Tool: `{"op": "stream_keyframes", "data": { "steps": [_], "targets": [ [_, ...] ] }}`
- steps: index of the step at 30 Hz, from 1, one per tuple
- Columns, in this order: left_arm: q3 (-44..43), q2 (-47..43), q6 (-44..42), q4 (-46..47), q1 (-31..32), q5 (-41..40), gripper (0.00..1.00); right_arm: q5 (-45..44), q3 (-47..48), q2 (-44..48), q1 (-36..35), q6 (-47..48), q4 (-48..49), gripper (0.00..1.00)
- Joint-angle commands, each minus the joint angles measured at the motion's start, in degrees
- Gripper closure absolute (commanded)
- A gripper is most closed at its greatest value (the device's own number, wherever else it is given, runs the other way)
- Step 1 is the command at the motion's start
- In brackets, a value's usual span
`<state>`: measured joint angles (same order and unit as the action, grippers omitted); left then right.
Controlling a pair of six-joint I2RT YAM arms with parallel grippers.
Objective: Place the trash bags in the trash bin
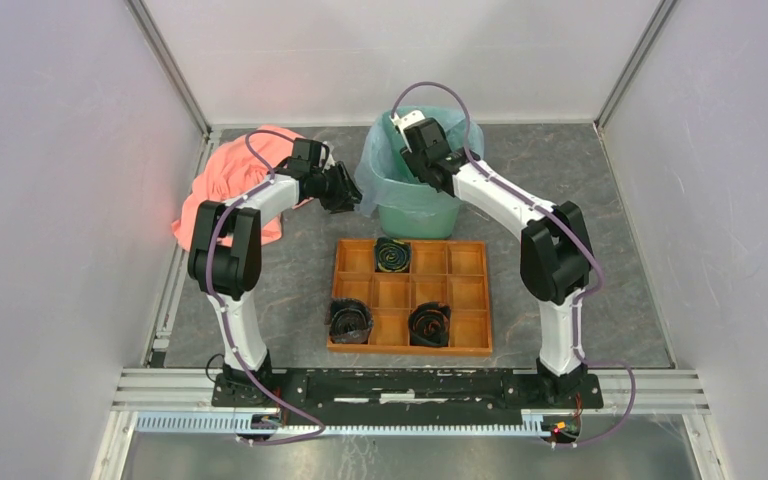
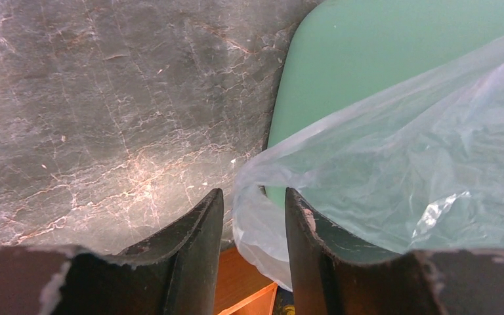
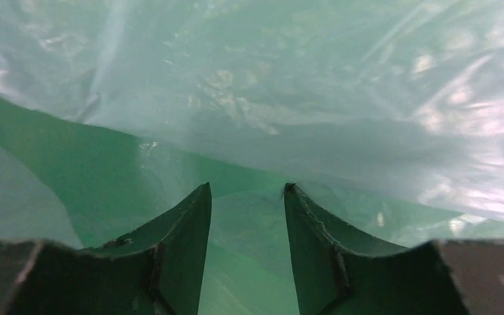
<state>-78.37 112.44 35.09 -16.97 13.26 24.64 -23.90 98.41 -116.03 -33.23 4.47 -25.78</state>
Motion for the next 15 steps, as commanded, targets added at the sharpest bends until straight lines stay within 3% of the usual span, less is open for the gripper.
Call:
{"op": "stream_keyframes", "data": {
  "steps": [1, 7, 15],
  "targets": [
    [-0.1, -2.6, 0.9, 1.7, 0.2, 1.7, 0.53, 1.3, 3.8, 1.4, 0.0, -0.3, -0.9, 0.47],
    [-0.2, -2.6, 1.0, 1.6, 0.3, 2.3, 0.46, 6.5, 0.0, 9.8, 0.0, 1.1, -0.8, 0.31],
    [-0.4, -3.8, -0.3, 1.0, 0.3, 0.7, 0.32, 6.8, 1.3, 14.4, -0.1, 1.0, -5.9, 0.12]
  ]
}}
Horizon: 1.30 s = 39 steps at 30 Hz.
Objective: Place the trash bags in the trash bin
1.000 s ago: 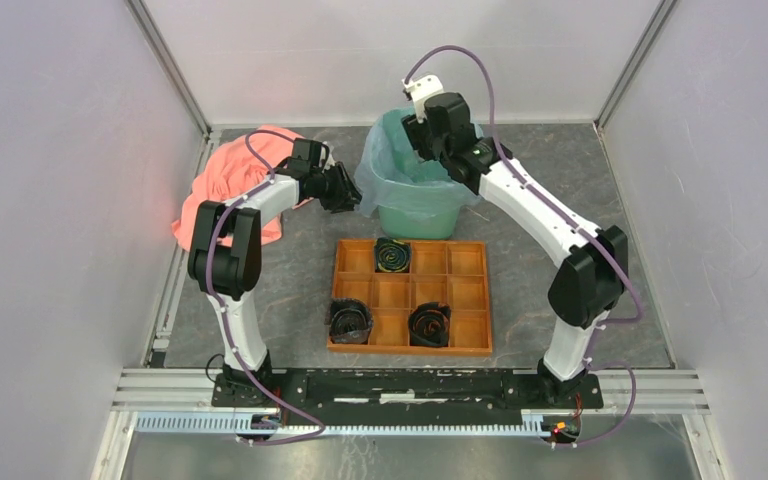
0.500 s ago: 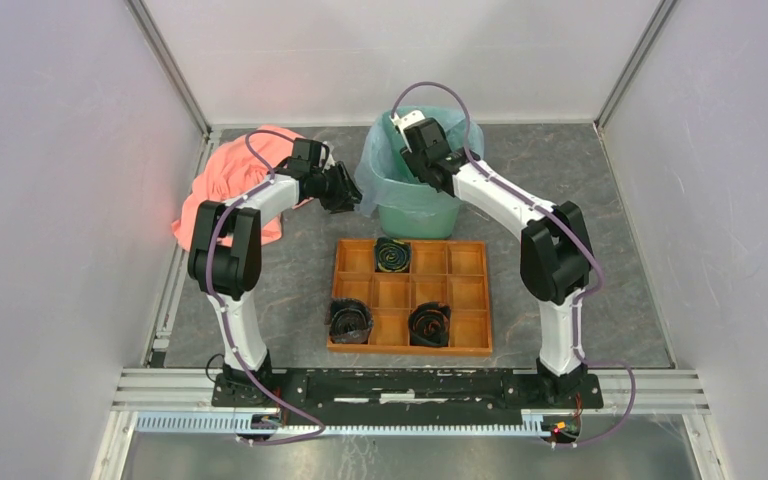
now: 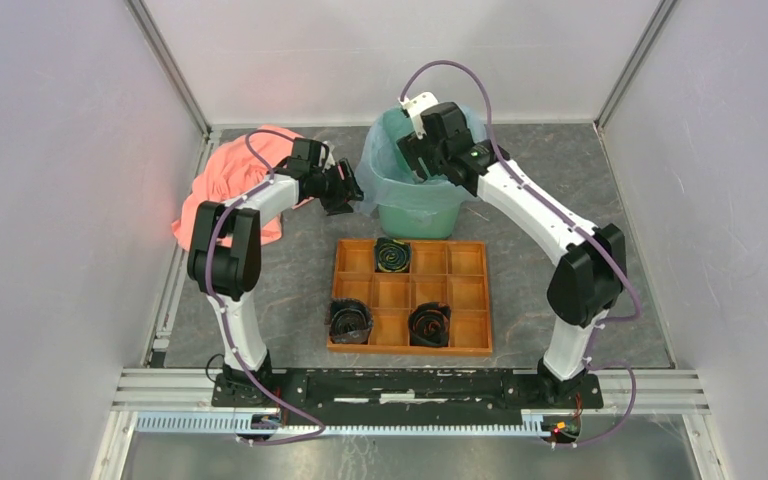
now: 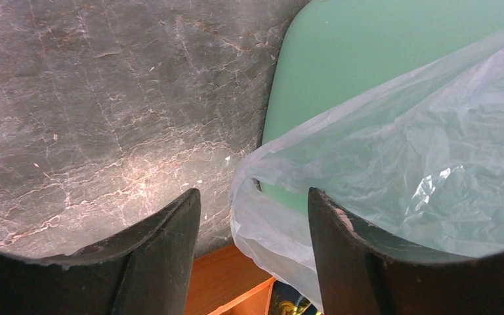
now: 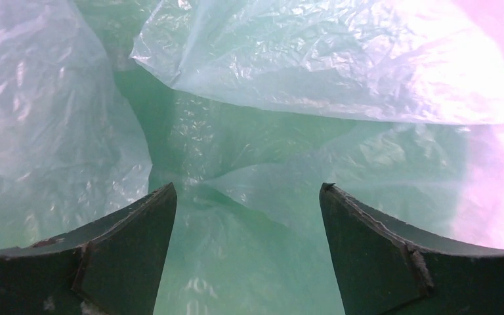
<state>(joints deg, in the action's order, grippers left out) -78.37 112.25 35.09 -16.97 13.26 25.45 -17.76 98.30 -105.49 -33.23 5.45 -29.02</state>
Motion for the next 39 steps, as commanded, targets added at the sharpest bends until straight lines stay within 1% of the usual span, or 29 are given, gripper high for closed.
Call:
{"op": "stream_keyframes", "data": {
  "steps": [1, 3, 5, 8, 10, 13, 14, 16, 21, 23, 24, 26, 29, 32, 34, 37, 39],
  "targets": [
    [-0.4, -3.6, -0.3, 1.0, 0.3, -0.1, 0.31, 0.4, 2.1, 4.5, -0.1, -0.4, -3.3, 0.12],
    [-0.2, -3.5, 0.1, 1.3, 0.3, 0.7, 0.29, 1.9, 3.2, 5.6, -0.3, -0.6, -3.1, 0.07],
    [-0.3, -3.2, 0.3, 1.5, 0.3, 1.4, 0.28, 3.2, 2.4, 6.7, -0.3, -0.4, -0.9, 0.02],
    [-0.2, -3.5, 0.0, 1.4, 0.3, 1.0, 0.27, 5.4, 5.3, 5.3, -0.2, -1.4, -1.5, 0.02],
    [-0.3, -3.9, -0.7, 0.9, 0.3, -0.3, 0.25, 9.2, 7.8, 4.5, -0.3, -2.9, -2.2, 0.02],
    [-0.6, -4.0, -1.5, 0.0, 0.3, -2.2, 0.25, 12.1, 8.0, 6.1, -0.3, -3.9, -0.7, 0.02],
    [-0.6, -3.9, -1.7, -0.2, 0.3, -2.6, 0.25, 11.1, 7.6, 7.2, -0.3, -3.9, -0.6, 0.02],
    [-0.7, -4.4, -1.9, -0.5, 0.2, -3.8, 0.21, 7.7, 6.4, 9.6, -0.3, -2.9, -1.1, 0.02],
    [0.1, -8.2, -3.2, 0.0, 0.2, -7.9, 0.09, -5.4, -0.6, 16.1, 0.1, 1.7, -1.3, 0.02],
    [-0.6, -8.8, -4.2, -1.0, -0.2, -8.7, 0.06, -10.6, -2.9, 17.2, 1.7, 1.8, -1.1, 0.02],
    [-0.8, -9.0, -4.5, -1.3, -0.5, -8.6, 0.05, -11.3, -3.7, 17.2, 3.1, 1.7, -1.2, 0.02],
    [-0.7, -10.1, -4.7, -1.0, -1.6, -8.1, 0.03, -10.1, -3.8, 16.4, 5.7, 0.7, -2.3, 0.02],
    [1.9, -14.2, -5.1, 1.9, -2.9, -8.7, 0.02, -5.2, -3.7, 14.6, 9.1, -2.5, -4.0, 0.02],
    [7.6, -22.0, -5.3, 9.2, -3.1, -9.5, 0.00, -0.3, -6.4, 14.4, 9.8, -4.5, -2.2, 0.02],
    [9.8, -26.1, -5.2, 12.2, -3.1, -10.7, 0.00, -0.1, -8.0, 14.4, 9.7, -5.4, -1.0, 0.02],
    [12.2, -30.9, -6.0, 13.7, -3.1, -14.3, 0.00, -0.5, -10.0, 14.3, 9.7, -7.4, 0.2, 0.02],
    [13.3, -33.3, -6.2, 14.5, -3.1, -16.6, 0.00, -0.4, -11.2, 14.2, 9.7, -7.7, 0.9, 0.07]
  ]
}}
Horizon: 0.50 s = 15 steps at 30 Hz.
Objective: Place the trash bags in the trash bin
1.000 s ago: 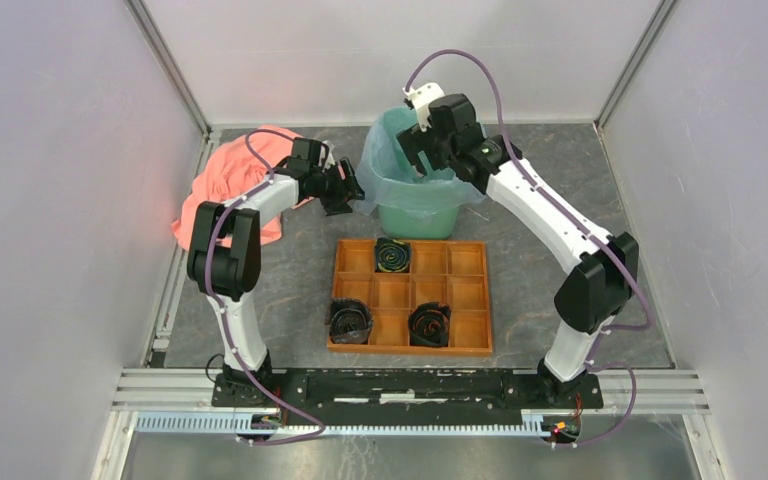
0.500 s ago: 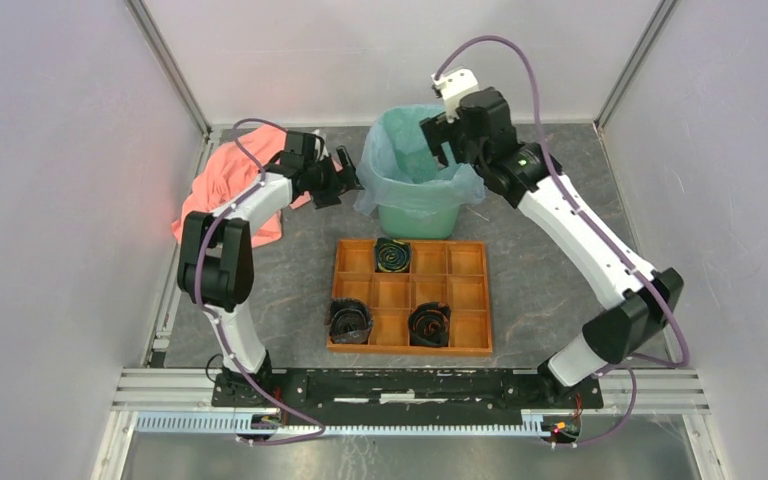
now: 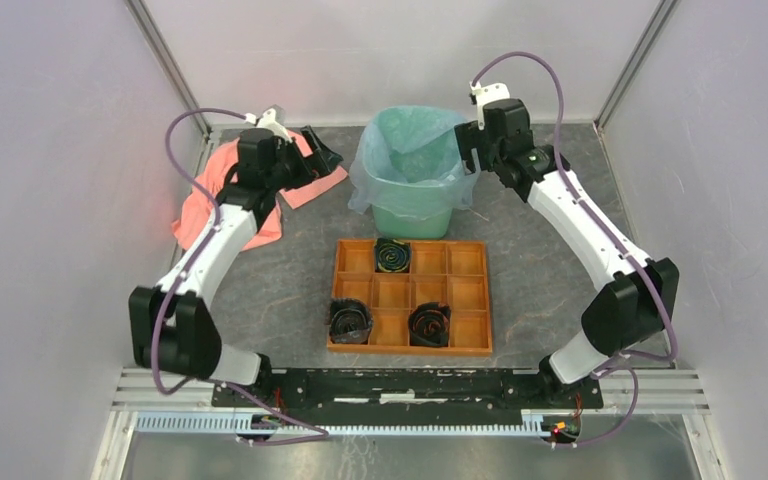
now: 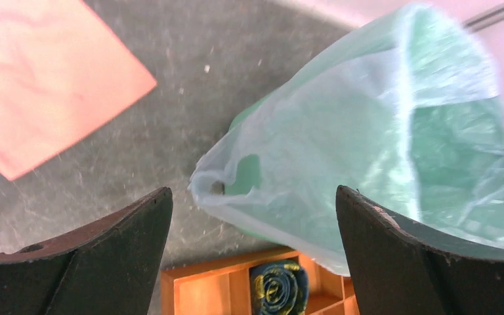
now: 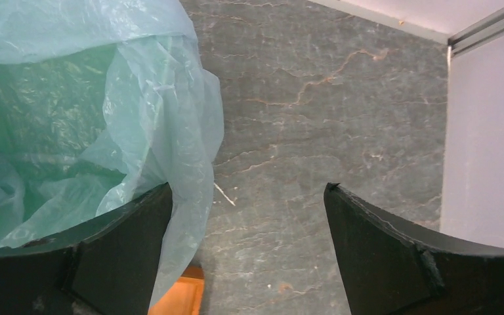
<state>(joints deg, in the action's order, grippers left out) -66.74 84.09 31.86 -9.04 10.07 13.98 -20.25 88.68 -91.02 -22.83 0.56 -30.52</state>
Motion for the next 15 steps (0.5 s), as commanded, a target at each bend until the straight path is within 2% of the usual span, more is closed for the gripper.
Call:
{"op": "stream_keyframes", "data": {
  "steps": [1, 4, 8, 15],
  "targets": [
    [2.1, -6.0, -3.0, 7.0, 0.1, -5.5, 0.00, 2.4, -2.1, -0.3, -0.6, -3.1, 2.8, 0.09],
    [2.5, -7.3, -2.6, 7.6, 0.1, -5.7, 0.00, 5.0, -3.3, -0.7, -0.6, -4.7, 4.4, 0.16],
    [2.3, -7.3, -2.4, 7.3, 0.1, -5.7, 0.00, 8.9, -2.8, -1.8, -0.6, -7.0, 5.3, 0.17],
    [2.0, -6.8, -1.9, 6.8, 0.1, -5.1, 0.00, -0.1, 4.3, 1.8, -1.0, -2.9, -1.0, 0.15]
  ]
}}
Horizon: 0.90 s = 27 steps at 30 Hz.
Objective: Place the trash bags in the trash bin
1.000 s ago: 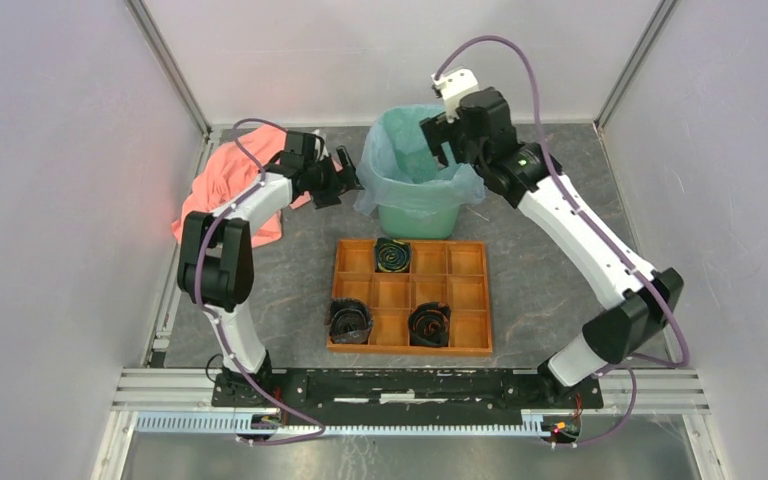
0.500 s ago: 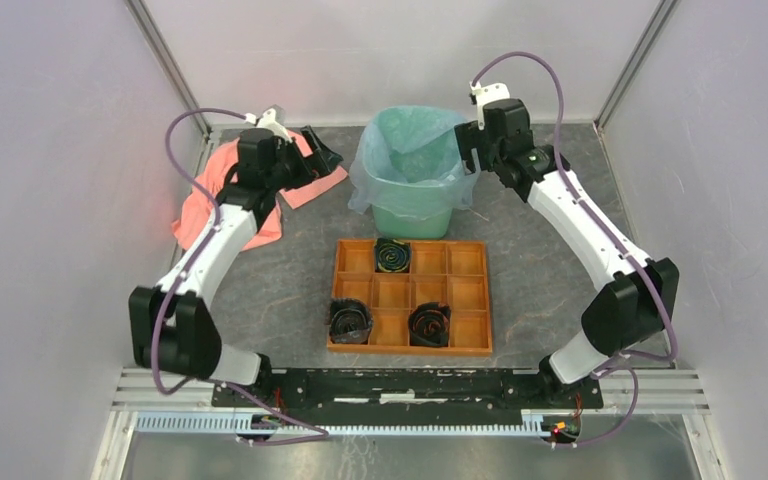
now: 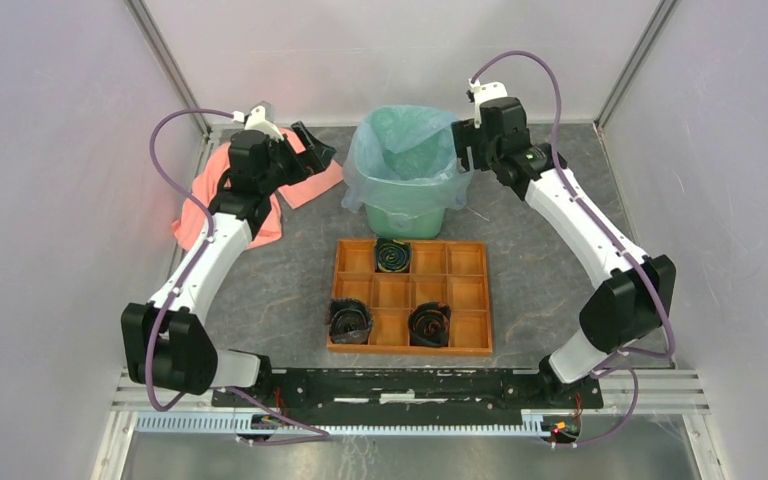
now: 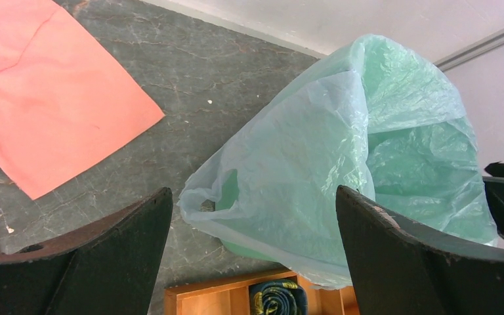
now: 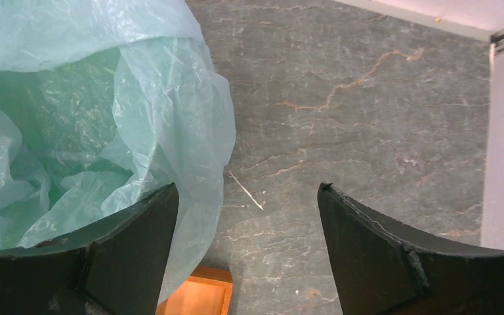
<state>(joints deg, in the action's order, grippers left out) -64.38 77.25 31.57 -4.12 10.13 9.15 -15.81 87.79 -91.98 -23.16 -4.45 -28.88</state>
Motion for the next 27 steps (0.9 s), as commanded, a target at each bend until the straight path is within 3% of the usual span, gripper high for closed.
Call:
{"op": "stream_keyframes", "data": {
  "steps": [1, 8, 15, 27],
  "targets": [
    [-0.4, 0.1, -1.5, 1.8, 0.1, 0.0, 0.00, -4.9, 5.3, 3.5, -0.8, 2.3, -2.6, 0.14],
    [-0.4, -0.3, -1.1, 2.0, 0.1, 0.3, 0.00, 6.1, 5.2, 0.9, -1.4, -2.8, 2.0, 0.13],
    [0.0, -0.8, -1.6, 1.9, 0.1, -1.0, 0.00, 5.7, 4.5, -3.1, -2.1, -7.7, 3.1, 0.29],
    [-0.4, -0.1, -1.3, 1.5, 0.0, -0.5, 0.00, -0.6, 9.2, -0.7, -4.4, -4.1, 1.1, 0.28]
  ]
}}
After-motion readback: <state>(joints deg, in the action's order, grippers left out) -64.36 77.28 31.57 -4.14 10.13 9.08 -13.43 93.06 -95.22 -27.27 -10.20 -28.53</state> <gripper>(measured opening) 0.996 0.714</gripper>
